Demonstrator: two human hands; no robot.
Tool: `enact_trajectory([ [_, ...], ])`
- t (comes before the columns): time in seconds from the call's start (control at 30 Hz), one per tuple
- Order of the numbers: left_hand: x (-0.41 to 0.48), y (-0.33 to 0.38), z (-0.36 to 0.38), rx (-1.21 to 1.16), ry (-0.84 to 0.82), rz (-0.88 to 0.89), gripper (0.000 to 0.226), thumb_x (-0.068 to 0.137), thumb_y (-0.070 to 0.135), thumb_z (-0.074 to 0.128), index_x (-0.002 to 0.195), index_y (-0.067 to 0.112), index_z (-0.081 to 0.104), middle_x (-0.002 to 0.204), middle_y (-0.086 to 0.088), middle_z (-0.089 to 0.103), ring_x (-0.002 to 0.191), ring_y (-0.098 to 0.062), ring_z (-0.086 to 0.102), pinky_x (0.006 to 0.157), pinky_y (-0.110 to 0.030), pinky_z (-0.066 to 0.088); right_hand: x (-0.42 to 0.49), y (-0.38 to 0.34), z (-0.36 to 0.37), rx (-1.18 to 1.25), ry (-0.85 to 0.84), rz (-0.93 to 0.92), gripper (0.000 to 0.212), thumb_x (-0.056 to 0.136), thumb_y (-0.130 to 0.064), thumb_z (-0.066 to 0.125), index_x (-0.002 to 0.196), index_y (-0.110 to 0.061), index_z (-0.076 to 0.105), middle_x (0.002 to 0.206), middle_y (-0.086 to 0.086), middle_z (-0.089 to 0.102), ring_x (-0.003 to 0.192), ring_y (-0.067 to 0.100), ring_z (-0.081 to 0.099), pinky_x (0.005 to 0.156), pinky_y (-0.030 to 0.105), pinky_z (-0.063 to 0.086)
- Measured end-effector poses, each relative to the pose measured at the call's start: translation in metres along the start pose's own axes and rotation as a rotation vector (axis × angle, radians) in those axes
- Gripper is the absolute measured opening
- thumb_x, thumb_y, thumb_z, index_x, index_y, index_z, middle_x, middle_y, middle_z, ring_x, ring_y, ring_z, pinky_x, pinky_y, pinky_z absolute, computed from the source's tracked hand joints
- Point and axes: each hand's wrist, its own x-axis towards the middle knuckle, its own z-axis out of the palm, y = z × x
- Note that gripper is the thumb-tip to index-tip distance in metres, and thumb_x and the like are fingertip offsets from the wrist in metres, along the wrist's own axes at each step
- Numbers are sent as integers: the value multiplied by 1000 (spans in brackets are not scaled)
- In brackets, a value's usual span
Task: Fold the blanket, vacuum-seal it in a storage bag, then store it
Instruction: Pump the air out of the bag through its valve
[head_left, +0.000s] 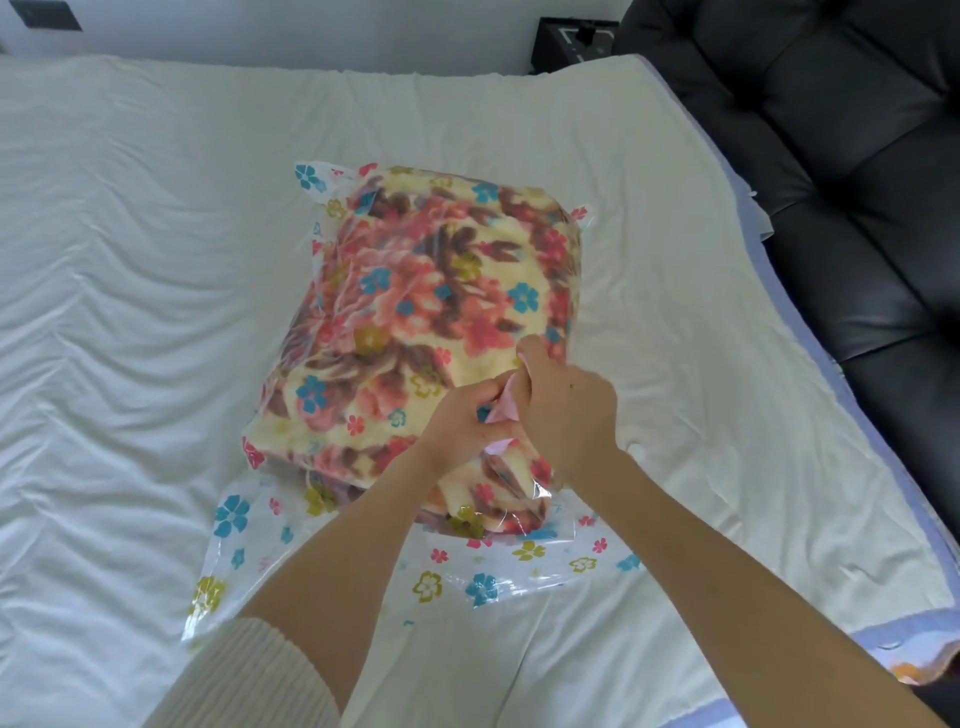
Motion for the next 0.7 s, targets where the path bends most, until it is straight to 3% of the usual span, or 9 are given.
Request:
enact_trajectory([
  [0.1,5,5,-7,-43,-6,18,41,75,16,76,115,10,65,102,15,67,91,6,59,84,-11,45,28,-19,-46,22,-52,-91,23,84,-23,44,94,-16,64,54,0,41,47,26,44,45,25,16],
  [0.17,8,4,-9,-42,-11,15,49,75,20,77,121,15,62,112,13,66,102,-3,58,91,-16,43,42,-22,-71,35,104,-94,27,87,-27,41,102,-23,63,62,1,51,56,25,45,50,31,22],
  [0.23,7,5,-8,-39,-12,0,45,75,17,77,118,13,64,105,17,66,97,-1,60,86,-10,42,33,-20,-61,99,189,36,25,84,-22,46,98,-21,66,50,-1,43,46,22,39,46,27,23],
  [0.3,4,2,-7,-12,-11,-15,26,73,8,74,98,15,70,84,25,66,82,6,59,74,-6,40,4,-19,-15,111,-23,-20,18,75,-10,58,90,-13,68,43,-10,19,36,17,26,37,18,21],
  [0.37,1,-3,-5,-11,-4,-28,26,72,3,73,80,27,67,73,26,66,77,6,60,71,-9,40,-2,-8,8,-17,-70,-59,14,70,-6,57,78,-12,67,47,-13,1,31,16,19,36,11,10],
  [0.47,3,-6,-6,-69,13,-16,30,74,9,76,102,15,69,91,24,67,84,14,59,75,-3,40,18,-19,-23,72,-97,-73,25,80,-20,41,82,-12,65,42,-4,28,37,23,36,46,15,9],
  [0.57,7,-3,-7,-70,-10,-5,44,75,16,77,118,13,65,104,17,66,90,17,55,80,0,39,41,-25,-63,106,154,-53,25,86,-23,45,96,-16,67,50,6,52,44,27,43,46,26,29],
  [0.63,8,0,-7,-60,-22,-27,38,75,13,76,112,13,66,97,17,66,82,20,54,76,0,39,31,-19,-48,140,157,56,23,82,-19,49,97,-18,67,46,2,46,40,24,40,44,23,29],
  [0.7,8,-2,-6,-40,-16,-37,23,76,5,73,91,20,65,82,17,63,71,15,55,68,-7,40,3,-18,-10,125,-100,14,20,74,-13,57,91,-14,67,43,-6,27,35,19,32,38,17,25],
])
